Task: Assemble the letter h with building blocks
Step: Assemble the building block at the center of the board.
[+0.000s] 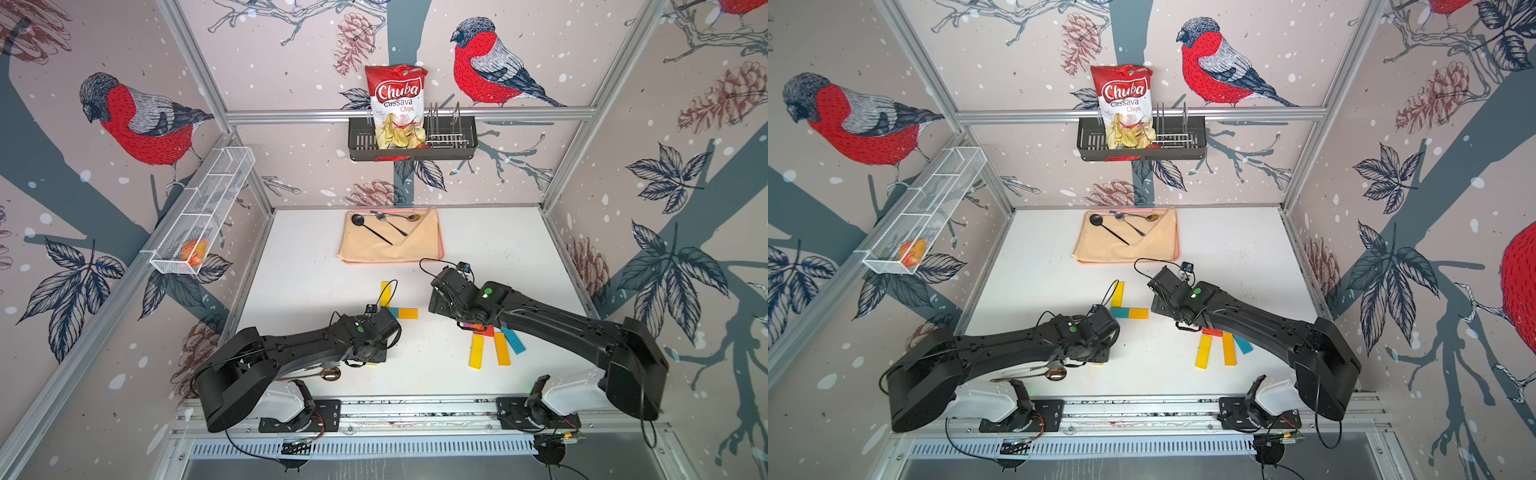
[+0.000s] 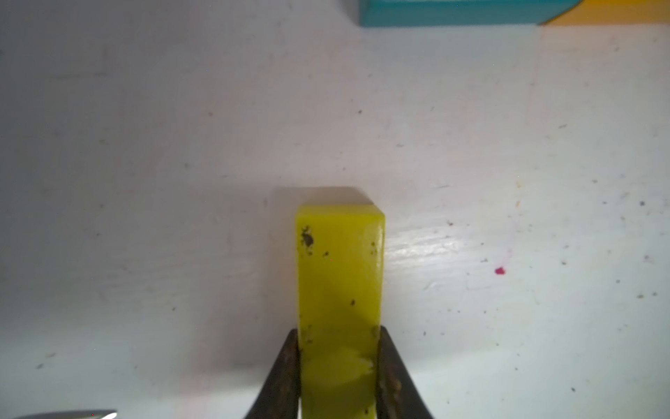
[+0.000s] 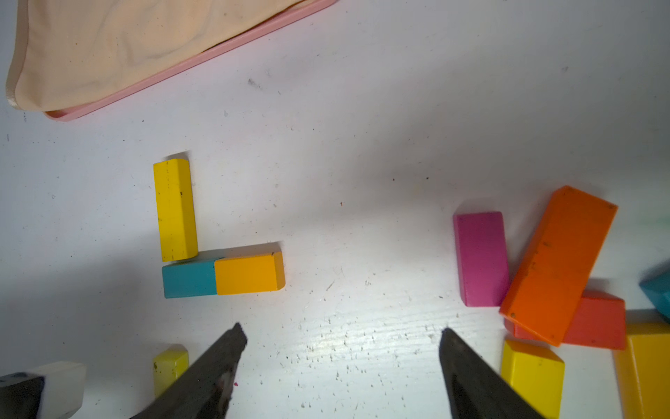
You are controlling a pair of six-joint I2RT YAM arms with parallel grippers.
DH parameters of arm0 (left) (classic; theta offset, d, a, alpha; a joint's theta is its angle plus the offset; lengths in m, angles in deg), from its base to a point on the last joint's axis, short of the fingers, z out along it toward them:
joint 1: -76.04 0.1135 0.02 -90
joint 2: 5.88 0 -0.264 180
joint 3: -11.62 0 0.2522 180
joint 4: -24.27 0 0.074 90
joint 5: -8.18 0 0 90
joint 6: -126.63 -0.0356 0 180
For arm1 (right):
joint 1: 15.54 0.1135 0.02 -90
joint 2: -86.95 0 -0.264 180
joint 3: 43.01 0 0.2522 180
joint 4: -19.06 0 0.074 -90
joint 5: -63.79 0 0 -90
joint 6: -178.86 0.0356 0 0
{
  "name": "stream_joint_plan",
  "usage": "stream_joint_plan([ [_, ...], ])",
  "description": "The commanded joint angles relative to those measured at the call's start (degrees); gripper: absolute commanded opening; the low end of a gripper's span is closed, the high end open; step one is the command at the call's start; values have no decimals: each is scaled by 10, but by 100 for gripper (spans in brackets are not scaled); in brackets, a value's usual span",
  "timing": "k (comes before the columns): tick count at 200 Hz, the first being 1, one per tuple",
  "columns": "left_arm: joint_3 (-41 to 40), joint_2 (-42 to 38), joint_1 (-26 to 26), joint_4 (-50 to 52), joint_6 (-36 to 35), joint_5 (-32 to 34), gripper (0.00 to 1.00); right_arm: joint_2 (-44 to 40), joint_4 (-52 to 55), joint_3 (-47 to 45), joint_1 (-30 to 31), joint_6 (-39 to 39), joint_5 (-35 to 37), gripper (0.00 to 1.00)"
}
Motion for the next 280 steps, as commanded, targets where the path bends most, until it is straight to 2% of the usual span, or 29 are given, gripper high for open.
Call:
stream_joint_plan([
  [1, 23, 27, -3, -37, -29, -12, 19, -7, 11, 0, -1, 10, 9, 86],
  [84, 36, 60, 5, -52, 0, 14, 20, -32, 29, 1, -9, 12, 18, 86],
  [154, 34, 36, 28, -39, 3, 31, 21, -41, 37, 6, -10, 11, 16, 86],
  [165, 35, 34, 28, -38, -3, 30, 31, -41, 37, 8, -9, 13, 16, 86],
  [184, 37, 33, 27, -39, -15, 27, 59, -41, 39, 14, -8, 12, 17, 86],
  [198, 39, 27, 28, -39, -18, 25, 66, -41, 42, 18, -8, 11, 18, 86],
  [242, 48, 19, 28, -25, -18, 33, 64, -41, 49, 26, -5, 12, 21, 86],
  [280, 48, 25, 28, -31, -18, 34, 55, -43, 52, 26, -3, 14, 24, 86],
])
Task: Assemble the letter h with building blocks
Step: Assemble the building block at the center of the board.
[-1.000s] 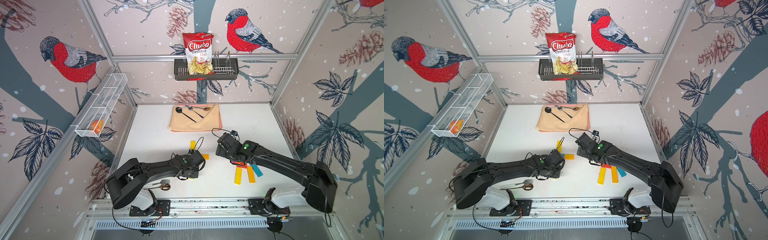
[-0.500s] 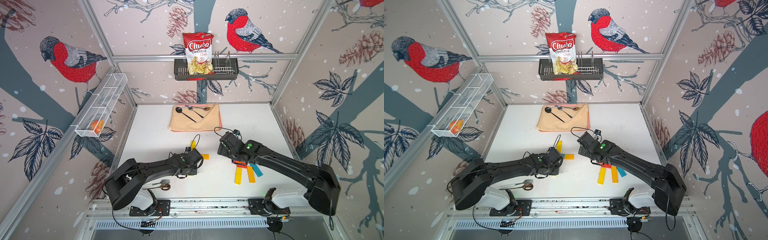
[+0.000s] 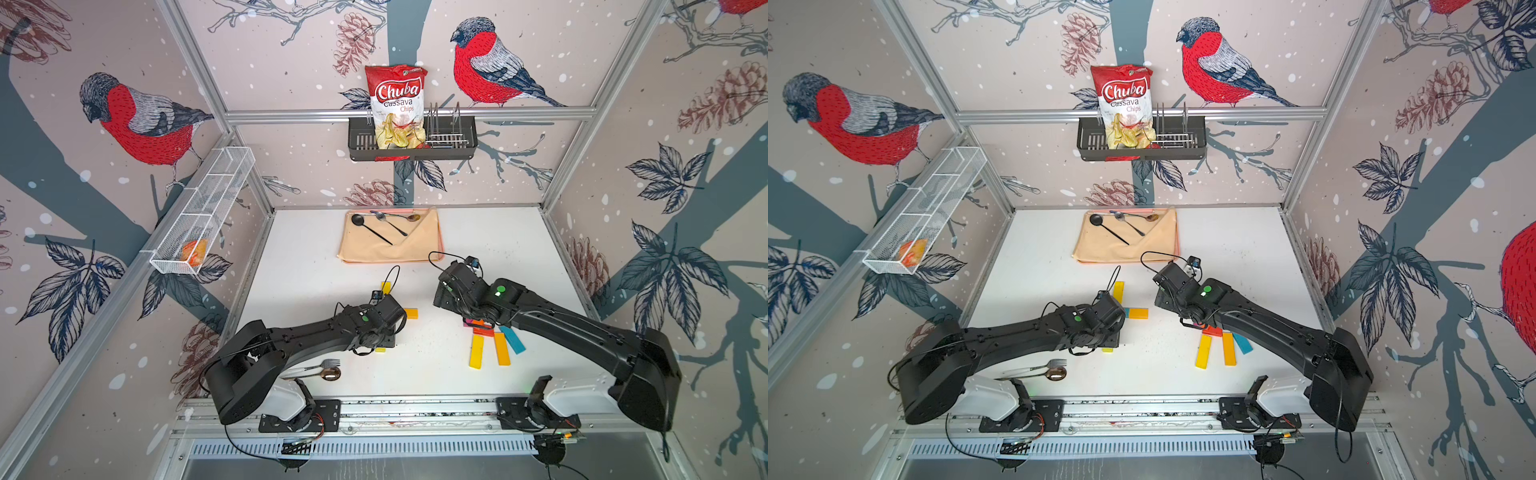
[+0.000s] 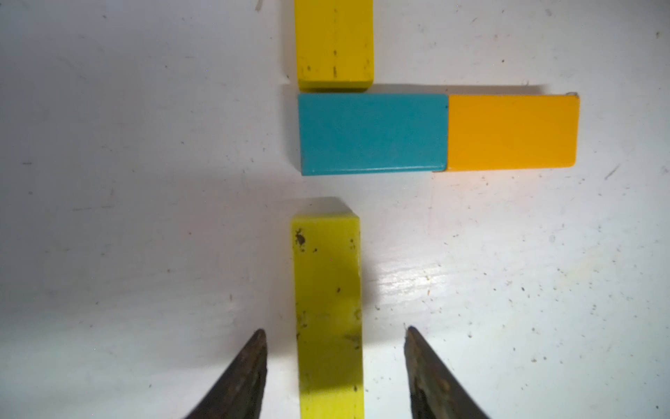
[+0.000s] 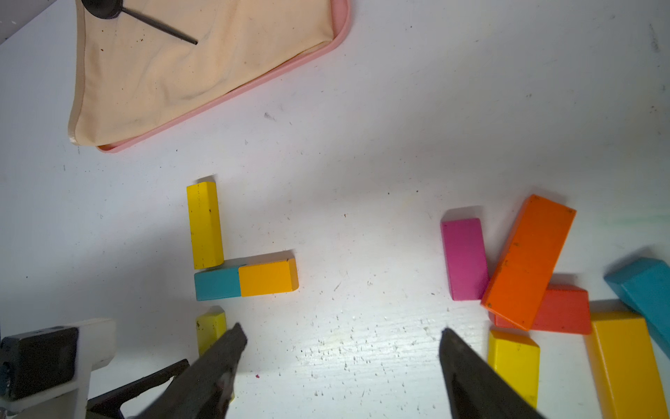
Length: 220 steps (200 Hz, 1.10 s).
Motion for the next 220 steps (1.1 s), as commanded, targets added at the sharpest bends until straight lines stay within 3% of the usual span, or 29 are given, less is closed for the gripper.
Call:
stream_joint_plan([
  [1, 4, 4, 1, 2, -6, 4, 55, -3, 17, 4, 0, 5, 16, 86],
  [128, 18, 42, 2, -17, -12, -3, 38, -1, 16, 0, -1, 5, 16, 85],
  [220, 28, 52, 17, -19, -18, 2, 32, -3, 12, -4, -4, 5, 17, 85],
])
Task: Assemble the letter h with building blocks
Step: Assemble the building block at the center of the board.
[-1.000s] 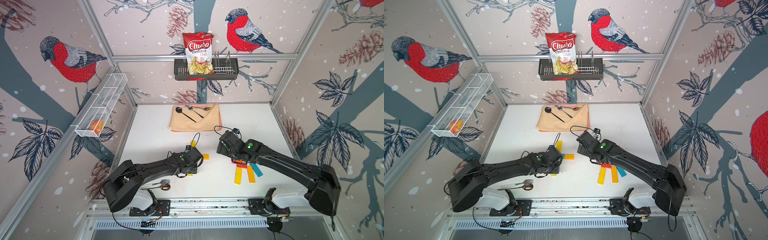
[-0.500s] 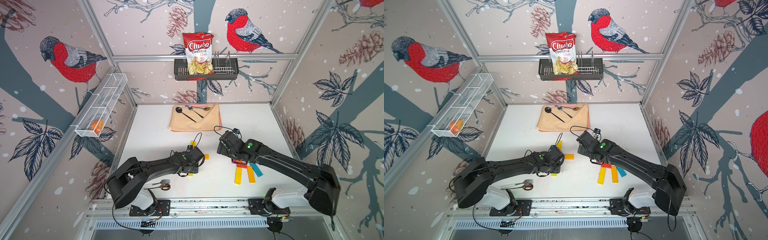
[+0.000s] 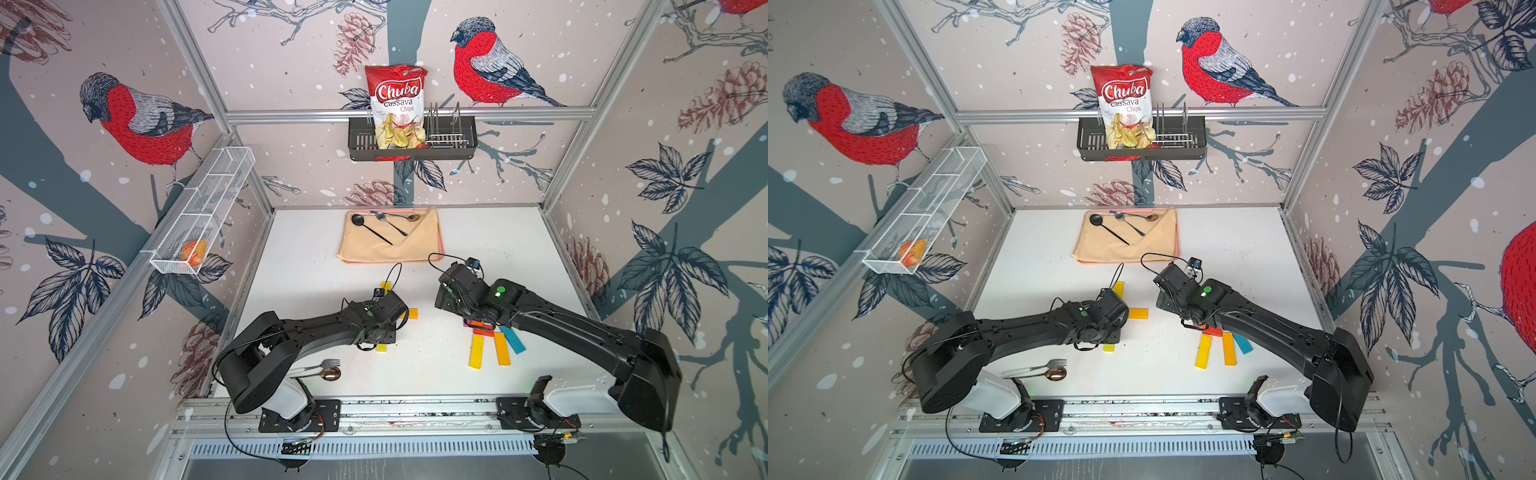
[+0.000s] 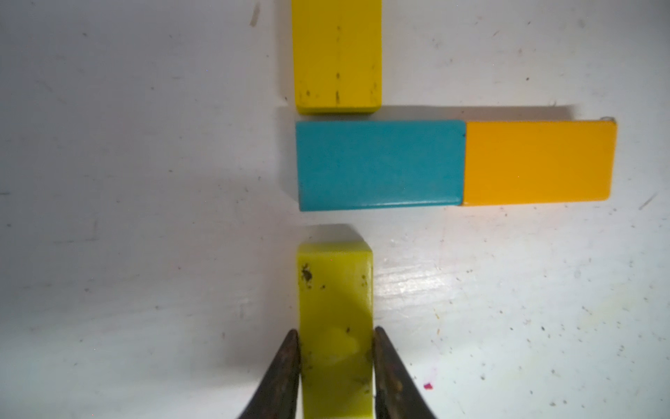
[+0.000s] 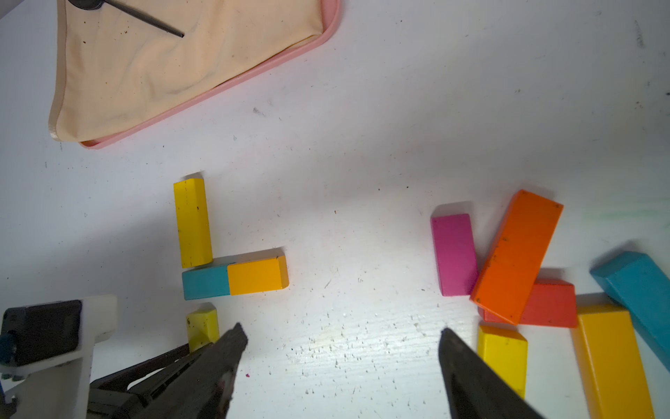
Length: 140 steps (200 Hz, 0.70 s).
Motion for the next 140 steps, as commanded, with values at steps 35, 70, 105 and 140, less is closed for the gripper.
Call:
stream_joint_plan([
  [35, 13, 12, 2, -8, -7, 5, 31, -1, 2, -1, 0, 5, 13, 85],
  [70, 20, 15, 3, -3, -9, 10, 31, -2, 0, -5, 0, 4, 13, 85],
  [105, 19, 15, 8, -3, -8, 12, 31, -3, -2, -9, -2, 4, 12, 85],
  [140, 15, 14, 9, -8, -7, 7, 31, -4, -2, -10, -3, 5, 12, 85],
])
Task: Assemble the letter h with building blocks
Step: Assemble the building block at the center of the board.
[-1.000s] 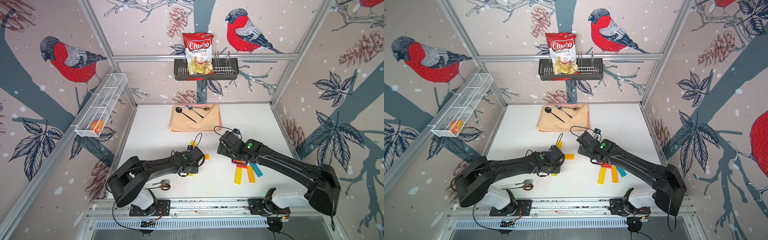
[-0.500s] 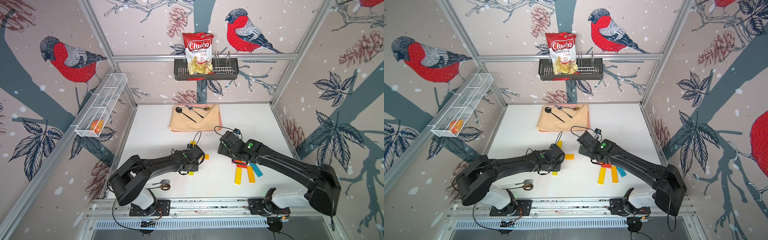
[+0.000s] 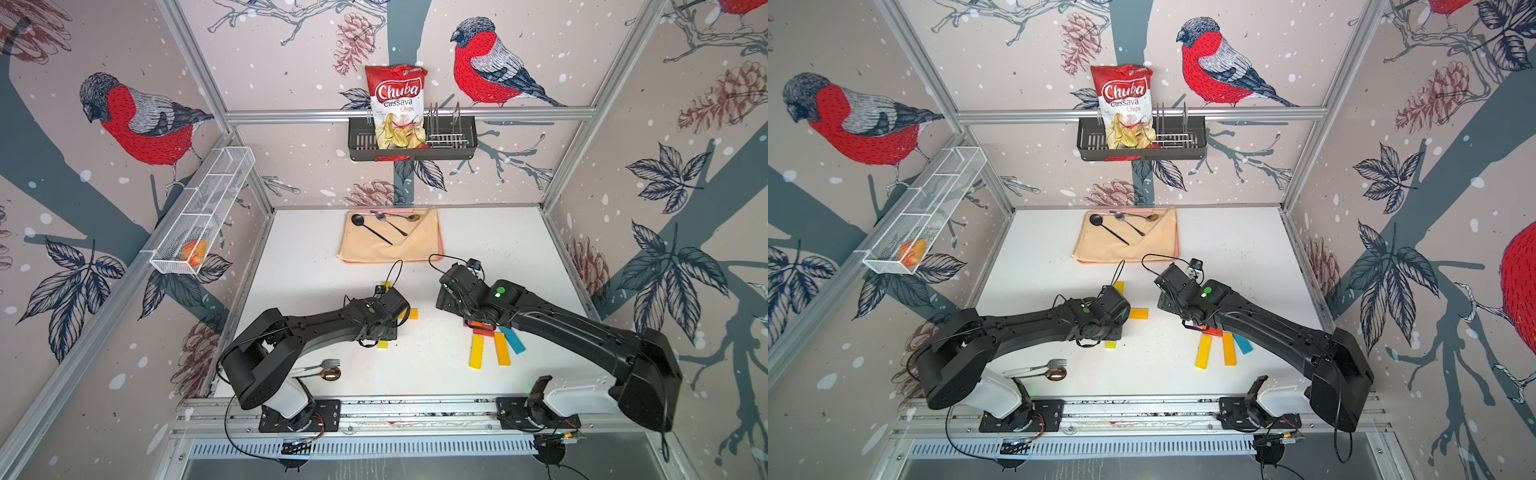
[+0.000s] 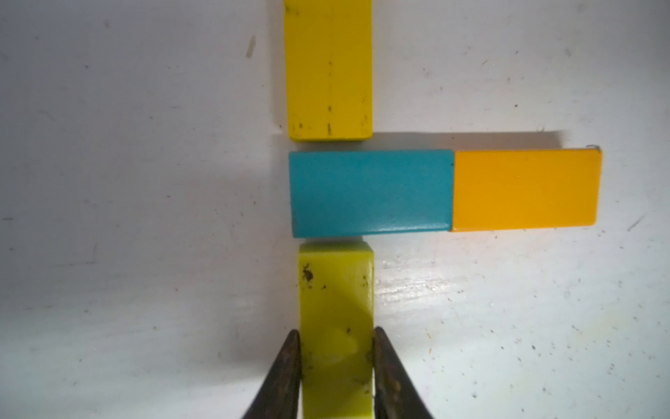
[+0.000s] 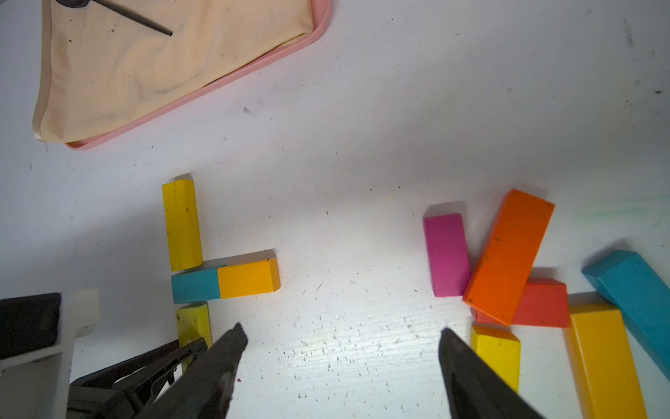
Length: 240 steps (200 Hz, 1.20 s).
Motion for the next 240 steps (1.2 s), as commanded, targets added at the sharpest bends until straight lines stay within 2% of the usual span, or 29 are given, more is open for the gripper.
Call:
stream_joint_plan([
  [1, -2, -1, 1, -7, -3, 5, 31, -3, -1, -1, -1, 4, 9, 85],
  [14, -2, 1, 1, -8, -3, 3, 35, -3, -1, -1, 0, 4, 8, 85],
  [36, 0, 3, 1, -8, -4, 5, 49, -3, -2, -1, 0, 5, 7, 85],
  [89, 2, -10, -2, 2, -4, 2, 56, -10, 4, 0, 2, 6, 10, 85],
  [118, 22, -51, -22, 43, -1, 15, 68, -16, 26, 6, 12, 14, 21, 85],
  [152, 62, -145, -21, 123, 5, 62, 71, -37, 53, -11, 25, 31, 27, 85],
  [180, 91, -247, 15, 163, -14, 115, 70, -58, 53, -64, 41, 59, 8, 86],
  [214, 80, -367, 81, 130, -44, 153, 75, -51, 18, -148, 48, 91, -37, 86],
  [240, 60, -412, 128, 100, -64, 128, 81, -55, -15, -192, 21, 87, -58, 86],
])
